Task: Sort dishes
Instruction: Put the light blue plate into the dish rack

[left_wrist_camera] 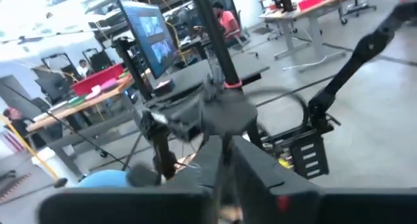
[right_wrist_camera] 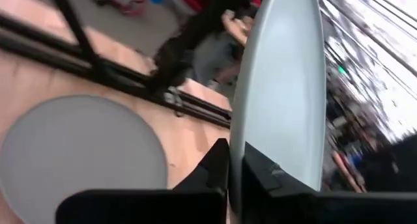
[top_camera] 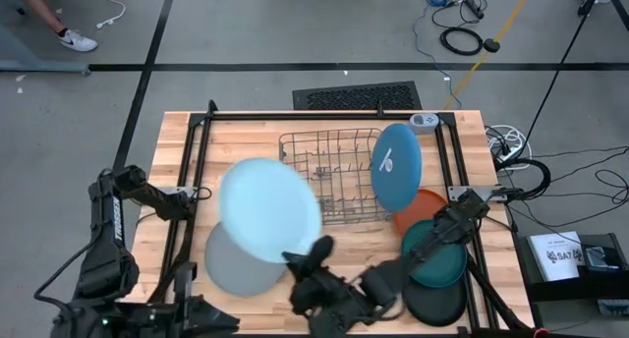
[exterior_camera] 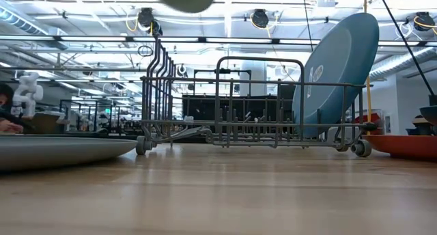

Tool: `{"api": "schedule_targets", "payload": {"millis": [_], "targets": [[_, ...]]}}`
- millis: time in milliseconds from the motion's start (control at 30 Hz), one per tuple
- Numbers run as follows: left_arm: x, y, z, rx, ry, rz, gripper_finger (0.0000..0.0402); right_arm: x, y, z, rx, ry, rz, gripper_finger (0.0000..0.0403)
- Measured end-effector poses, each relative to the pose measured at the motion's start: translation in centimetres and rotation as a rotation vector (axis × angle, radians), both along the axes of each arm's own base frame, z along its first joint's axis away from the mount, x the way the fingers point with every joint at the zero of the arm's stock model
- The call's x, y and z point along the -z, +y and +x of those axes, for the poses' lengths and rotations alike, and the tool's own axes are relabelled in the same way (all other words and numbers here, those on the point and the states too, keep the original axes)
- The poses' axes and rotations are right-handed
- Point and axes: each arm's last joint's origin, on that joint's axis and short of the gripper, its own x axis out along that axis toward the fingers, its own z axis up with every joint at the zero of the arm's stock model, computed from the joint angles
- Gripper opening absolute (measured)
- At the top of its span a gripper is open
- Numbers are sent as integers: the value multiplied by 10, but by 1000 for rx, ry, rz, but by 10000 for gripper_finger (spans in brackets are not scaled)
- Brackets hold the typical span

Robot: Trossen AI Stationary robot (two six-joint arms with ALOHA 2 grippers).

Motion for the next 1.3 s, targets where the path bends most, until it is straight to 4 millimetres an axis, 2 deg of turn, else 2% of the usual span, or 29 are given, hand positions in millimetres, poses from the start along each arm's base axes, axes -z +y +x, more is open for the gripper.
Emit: {"api": "schedule_targets", "payload": {"millis": [200,333,400,467,567,600,833,967,1133,1300], "targets": [[3,2,3,-11,12,7,134,-23,-8,-55,217,-178,28,4],[5,2,3,-15,23,27,171,-29,-16,-101,234,-309,94,4],[6,2,3,-16,31,44,176,-31,-13,-110,226,-392,150,4],[9,3,6,-26,34,51,177,-32,-8,-111,214,-385,142,4],[13,5,13,-48,42,64,178,-29,-14,-117,216,-395,156,4],[15,6,15,-54,44,66,178,-26,-13,-117,220,-421,188,4],[23,11,24,-90,72,57,178,3,-22,-107,257,-321,199,4],[24,14,29,-106,75,52,178,7,-23,-96,257,-204,218,4],[24,19,36,-131,80,61,178,3,-9,-66,97,-48,232,4],[25,22,40,-136,85,58,178,0,2,-37,-92,-1,177,4]]}}
